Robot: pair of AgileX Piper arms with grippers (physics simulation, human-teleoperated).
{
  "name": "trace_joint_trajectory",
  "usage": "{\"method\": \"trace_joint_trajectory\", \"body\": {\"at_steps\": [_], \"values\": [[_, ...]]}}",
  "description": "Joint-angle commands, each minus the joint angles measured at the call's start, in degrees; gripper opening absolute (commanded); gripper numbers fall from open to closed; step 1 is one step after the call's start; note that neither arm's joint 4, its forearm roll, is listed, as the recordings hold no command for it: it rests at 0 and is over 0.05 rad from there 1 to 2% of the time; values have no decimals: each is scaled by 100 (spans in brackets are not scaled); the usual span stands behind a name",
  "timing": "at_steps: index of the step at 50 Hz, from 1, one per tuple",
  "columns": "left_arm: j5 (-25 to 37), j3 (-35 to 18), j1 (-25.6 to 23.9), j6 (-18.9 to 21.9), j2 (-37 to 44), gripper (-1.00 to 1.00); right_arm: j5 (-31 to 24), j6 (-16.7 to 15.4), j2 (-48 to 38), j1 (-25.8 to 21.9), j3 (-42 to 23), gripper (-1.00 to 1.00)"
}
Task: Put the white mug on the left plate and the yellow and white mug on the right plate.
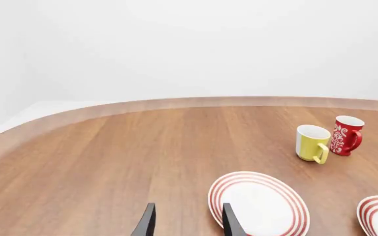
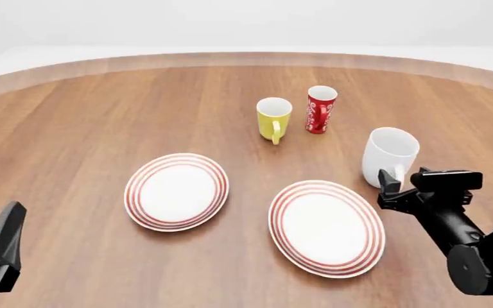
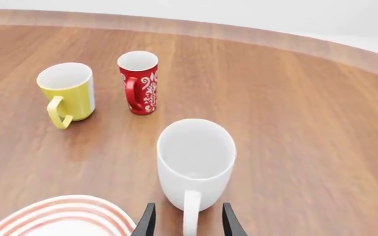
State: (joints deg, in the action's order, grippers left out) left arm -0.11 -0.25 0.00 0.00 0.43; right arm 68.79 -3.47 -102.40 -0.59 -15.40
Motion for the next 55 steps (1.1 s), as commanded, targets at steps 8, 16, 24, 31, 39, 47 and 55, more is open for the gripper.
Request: {"method": "trace_joint_trajectory", "body": {"at_steps": [8,16,24,31,39,47,55], "values": [[0,0,0,0,0,100,28,34,-519,-9,-237,100],[0,0,0,0,0,100,9,56,-666,-3,-296,100],[0,0,0,0,0,100,15,81,-604,-3,-260,-100],[0,0,0,0,0,100,-10,24,-301,52,-119,-100],[0,0,0,0,0,100,-34,15,-28,32,7,-100],[0,0,0,0,0,100,-144,-2,319,-30,119,-100],[0,0,0,0,0,100,-265,-22,690,-127,236,-100]]}}
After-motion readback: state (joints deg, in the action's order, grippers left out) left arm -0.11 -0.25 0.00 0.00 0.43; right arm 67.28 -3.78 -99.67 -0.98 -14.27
